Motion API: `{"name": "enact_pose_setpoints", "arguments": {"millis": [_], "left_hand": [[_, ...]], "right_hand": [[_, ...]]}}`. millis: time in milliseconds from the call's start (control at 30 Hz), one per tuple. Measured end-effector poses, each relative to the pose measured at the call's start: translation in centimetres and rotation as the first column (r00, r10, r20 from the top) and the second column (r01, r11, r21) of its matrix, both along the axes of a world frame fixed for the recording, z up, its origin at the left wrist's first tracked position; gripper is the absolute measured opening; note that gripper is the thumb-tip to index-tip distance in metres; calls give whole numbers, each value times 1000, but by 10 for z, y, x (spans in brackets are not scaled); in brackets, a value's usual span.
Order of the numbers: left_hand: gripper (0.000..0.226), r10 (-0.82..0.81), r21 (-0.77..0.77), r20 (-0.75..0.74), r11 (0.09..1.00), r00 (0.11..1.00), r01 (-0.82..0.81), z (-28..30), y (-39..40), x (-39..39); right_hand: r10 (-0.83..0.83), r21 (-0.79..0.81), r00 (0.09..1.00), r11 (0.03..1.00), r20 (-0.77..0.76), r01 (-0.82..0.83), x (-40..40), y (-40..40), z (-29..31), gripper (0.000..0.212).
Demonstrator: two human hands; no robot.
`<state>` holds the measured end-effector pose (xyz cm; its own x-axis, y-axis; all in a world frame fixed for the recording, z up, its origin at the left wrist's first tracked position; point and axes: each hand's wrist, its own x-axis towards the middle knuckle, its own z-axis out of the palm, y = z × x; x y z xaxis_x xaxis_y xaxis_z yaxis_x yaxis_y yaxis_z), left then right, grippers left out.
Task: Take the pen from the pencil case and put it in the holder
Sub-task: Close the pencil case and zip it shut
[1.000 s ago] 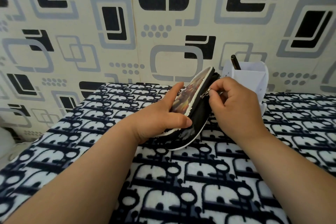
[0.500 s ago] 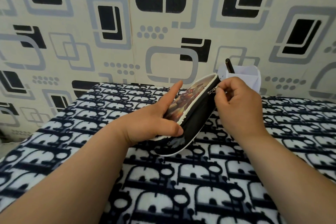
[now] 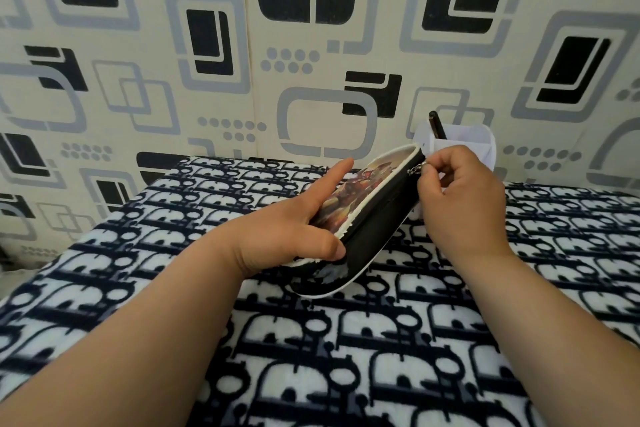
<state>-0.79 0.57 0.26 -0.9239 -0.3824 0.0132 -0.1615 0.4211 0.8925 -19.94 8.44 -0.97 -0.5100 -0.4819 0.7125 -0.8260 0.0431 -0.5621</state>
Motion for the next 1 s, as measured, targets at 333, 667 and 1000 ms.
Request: {"name": "enact_pose_setpoints", "arguments": {"millis": [333,667,1000], "left_hand": [[94,-5,-37,18,999,1000,5,-3,-1,0],[59,302,-77,-95,948,949,-309,0,2,0],[38,554,-295,-310,716,772,-633,1,4,-4]], "right_hand": [[49,-16,995,999,92,-48,0,-1,-2,8],[49,26,987,998,152,-54,5,-3,-1,10],[166,36,972,984,169,-174,12,-3,-4,12]]}}
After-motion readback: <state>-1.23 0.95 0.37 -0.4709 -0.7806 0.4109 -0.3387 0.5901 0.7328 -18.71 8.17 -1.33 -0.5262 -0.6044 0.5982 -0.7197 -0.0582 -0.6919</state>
